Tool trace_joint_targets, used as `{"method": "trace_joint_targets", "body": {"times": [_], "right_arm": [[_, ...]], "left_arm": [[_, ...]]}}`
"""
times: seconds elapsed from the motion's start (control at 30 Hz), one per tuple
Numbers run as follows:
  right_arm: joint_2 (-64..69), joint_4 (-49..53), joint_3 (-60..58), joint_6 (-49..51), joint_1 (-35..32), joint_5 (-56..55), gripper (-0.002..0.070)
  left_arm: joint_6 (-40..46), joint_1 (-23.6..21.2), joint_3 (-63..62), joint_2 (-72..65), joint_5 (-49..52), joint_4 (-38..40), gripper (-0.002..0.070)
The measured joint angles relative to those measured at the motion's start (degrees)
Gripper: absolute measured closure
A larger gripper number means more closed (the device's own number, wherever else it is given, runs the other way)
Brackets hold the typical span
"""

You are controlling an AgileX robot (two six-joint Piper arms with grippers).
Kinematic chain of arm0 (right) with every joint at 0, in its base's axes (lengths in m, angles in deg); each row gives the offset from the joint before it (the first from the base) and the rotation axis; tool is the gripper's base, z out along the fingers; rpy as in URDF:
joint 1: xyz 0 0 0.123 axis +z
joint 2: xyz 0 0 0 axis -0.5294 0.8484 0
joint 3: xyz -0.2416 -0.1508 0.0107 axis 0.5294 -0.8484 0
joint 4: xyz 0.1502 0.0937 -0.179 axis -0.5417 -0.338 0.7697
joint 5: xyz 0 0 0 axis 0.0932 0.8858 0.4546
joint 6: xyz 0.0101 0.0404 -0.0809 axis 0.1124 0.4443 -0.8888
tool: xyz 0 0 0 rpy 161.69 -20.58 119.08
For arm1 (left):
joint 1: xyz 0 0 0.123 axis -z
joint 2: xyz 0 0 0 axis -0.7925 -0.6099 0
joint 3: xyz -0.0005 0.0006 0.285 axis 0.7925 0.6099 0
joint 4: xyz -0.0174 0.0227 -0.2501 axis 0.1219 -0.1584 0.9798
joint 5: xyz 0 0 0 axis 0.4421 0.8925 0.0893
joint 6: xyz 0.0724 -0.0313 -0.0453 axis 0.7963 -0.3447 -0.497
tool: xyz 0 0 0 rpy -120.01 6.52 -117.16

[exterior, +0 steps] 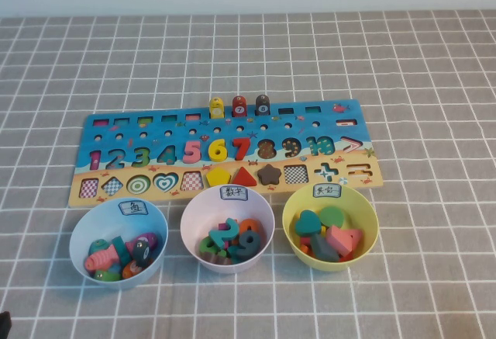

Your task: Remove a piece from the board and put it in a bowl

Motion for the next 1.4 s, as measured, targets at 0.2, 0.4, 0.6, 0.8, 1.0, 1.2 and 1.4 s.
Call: {"method": "trace_joint_targets", "body": {"times": [0.2,0.4,0.6,0.8,1.0,1.2,1.4], "right_arm": [[0.0,-13.2,0.0,0.0,0.0,-4.7,0.0694],[0.0,-30.2,0.0,0.0,0.0,-10.4,0.0694],[0.0,-34.7,0.0,-2.1,0.0,-11.3,0.0694],[4.4,-38.0,2.4,-2.0,0.0,-2.3,0.0694],[20.7,-37.0,13.9,-6.9,0.0,9.8,0.0694],[37.5,-28.9,27.3,-8.9,0.0,19.1,0.0694],[55.5,-24.8,39.9,-11.1,0.0,27.6,0.0694]], "left_arm": [[0.0,0.0,0.0,0.0,0.0,0.0,0.0675],[0.0,0.0,0.0,0.0,0.0,0.0,0.0675],[0.0,0.0,0.0,0.0,0.0,0.0,0.0675],[0.0,0.0,0.0,0.0,0.0,0.0,0.0675],[0.0,0.0,0.0,0.0,0.0,0.0,0.0675],[0.0,0.0,0.0,0.0,0.0,0.0,0.0675],[0.0,0.0,0.0,0.0,0.0,0.0,0.0675]]}}
